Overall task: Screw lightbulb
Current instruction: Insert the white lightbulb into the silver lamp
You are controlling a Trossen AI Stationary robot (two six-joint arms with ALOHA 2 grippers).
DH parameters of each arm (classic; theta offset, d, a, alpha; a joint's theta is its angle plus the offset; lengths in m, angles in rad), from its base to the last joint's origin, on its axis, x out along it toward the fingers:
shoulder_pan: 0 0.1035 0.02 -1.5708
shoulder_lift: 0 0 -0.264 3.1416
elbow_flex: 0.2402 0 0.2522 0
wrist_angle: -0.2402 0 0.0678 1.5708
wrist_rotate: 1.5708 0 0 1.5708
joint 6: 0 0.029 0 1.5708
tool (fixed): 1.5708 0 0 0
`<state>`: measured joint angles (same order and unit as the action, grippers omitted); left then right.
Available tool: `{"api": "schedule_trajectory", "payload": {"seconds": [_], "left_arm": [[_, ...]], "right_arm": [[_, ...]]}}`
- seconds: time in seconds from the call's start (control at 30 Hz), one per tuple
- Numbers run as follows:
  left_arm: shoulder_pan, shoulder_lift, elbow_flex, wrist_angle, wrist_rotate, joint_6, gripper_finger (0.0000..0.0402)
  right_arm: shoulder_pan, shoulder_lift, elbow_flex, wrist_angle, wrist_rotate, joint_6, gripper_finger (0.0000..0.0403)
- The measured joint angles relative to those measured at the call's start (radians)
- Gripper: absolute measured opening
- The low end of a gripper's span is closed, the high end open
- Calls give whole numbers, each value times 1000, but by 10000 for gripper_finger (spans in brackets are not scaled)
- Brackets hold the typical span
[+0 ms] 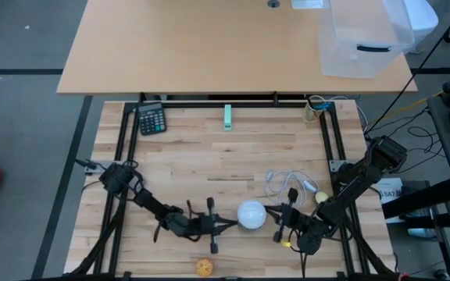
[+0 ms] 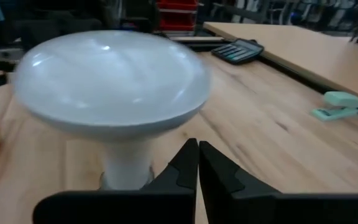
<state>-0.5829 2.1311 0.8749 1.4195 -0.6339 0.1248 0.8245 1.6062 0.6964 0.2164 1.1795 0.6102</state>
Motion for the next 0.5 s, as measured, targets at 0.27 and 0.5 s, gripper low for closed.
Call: {"api": "schedule_trajectory", "payload": {"seconds": [0.27, 0.5], "left_arm": [[8, 0, 0, 55, -3, 53, 0], [31, 0, 0, 55, -2, 54, 0]], "right_arm": [[-21, 0, 0, 16, 4, -23, 2], [-19, 0, 0, 66, 1, -78, 2]]}}
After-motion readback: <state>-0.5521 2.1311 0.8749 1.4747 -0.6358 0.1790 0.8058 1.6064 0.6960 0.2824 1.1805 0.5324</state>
